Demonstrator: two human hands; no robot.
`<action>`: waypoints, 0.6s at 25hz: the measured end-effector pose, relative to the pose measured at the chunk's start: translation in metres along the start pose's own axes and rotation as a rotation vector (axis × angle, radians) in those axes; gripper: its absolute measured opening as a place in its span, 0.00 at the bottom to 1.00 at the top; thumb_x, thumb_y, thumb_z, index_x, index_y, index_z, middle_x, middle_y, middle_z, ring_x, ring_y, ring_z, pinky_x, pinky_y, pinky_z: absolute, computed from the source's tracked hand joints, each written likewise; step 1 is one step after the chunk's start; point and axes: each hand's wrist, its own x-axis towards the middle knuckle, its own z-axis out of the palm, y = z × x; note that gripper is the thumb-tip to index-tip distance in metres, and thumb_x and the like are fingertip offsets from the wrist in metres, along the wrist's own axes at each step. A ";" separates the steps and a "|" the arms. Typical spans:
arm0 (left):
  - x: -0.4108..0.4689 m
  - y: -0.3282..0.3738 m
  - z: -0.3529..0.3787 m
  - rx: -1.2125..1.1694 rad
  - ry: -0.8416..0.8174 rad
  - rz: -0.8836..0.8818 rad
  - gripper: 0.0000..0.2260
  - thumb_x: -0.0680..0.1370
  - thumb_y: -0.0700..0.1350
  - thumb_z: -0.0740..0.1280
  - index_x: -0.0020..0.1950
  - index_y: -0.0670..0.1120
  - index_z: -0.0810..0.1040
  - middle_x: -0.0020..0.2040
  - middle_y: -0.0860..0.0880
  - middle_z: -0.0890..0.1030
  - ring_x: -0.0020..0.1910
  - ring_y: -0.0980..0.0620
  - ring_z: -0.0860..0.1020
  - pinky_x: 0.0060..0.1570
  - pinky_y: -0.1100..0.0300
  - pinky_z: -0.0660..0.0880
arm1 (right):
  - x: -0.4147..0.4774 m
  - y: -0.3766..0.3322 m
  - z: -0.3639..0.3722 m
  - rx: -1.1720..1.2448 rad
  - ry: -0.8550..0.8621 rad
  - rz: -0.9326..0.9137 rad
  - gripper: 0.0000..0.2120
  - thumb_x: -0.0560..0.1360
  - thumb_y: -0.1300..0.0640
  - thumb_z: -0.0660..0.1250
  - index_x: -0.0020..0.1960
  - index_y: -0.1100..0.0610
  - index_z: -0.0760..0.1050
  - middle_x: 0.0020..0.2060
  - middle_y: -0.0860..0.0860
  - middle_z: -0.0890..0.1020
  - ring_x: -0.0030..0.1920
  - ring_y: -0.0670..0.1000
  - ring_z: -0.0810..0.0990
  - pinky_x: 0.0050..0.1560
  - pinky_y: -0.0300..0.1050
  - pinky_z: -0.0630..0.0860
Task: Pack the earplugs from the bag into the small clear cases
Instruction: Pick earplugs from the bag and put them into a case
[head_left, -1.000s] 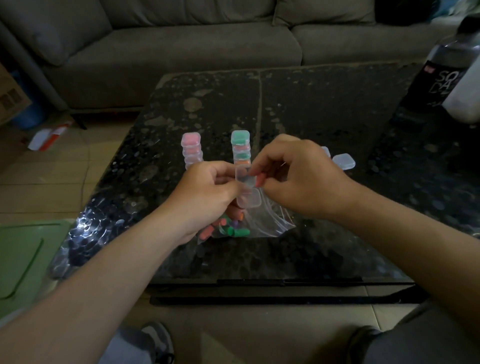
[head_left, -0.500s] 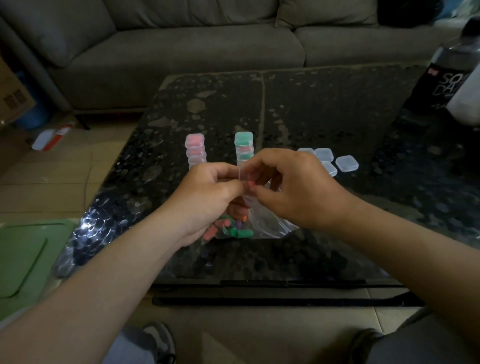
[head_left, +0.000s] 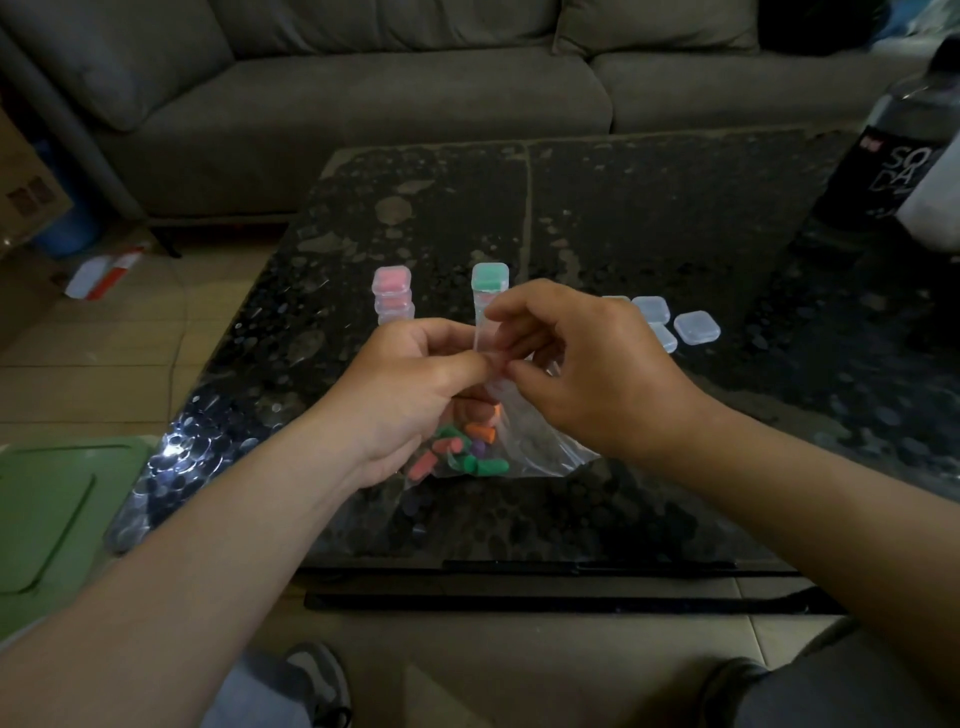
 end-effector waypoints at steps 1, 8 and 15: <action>0.000 0.000 0.000 -0.006 0.010 0.003 0.07 0.79 0.36 0.71 0.56 0.36 0.82 0.41 0.39 0.83 0.38 0.42 0.81 0.50 0.43 0.80 | 0.000 0.000 0.000 -0.004 0.008 -0.008 0.17 0.73 0.68 0.72 0.60 0.57 0.78 0.45 0.41 0.81 0.46 0.40 0.82 0.52 0.37 0.79; 0.004 -0.002 -0.005 0.145 0.080 -0.017 0.10 0.76 0.35 0.73 0.56 0.42 0.81 0.50 0.37 0.85 0.47 0.39 0.86 0.35 0.53 0.80 | -0.003 0.001 0.001 -0.019 0.027 0.001 0.13 0.75 0.67 0.68 0.56 0.55 0.80 0.45 0.46 0.83 0.46 0.45 0.82 0.48 0.41 0.80; 0.012 -0.006 -0.015 0.401 0.183 -0.009 0.06 0.76 0.36 0.72 0.49 0.47 0.82 0.46 0.46 0.85 0.44 0.51 0.84 0.46 0.53 0.80 | 0.003 0.006 -0.014 -0.184 -0.019 0.313 0.07 0.76 0.65 0.67 0.47 0.53 0.77 0.40 0.45 0.78 0.41 0.45 0.78 0.40 0.38 0.78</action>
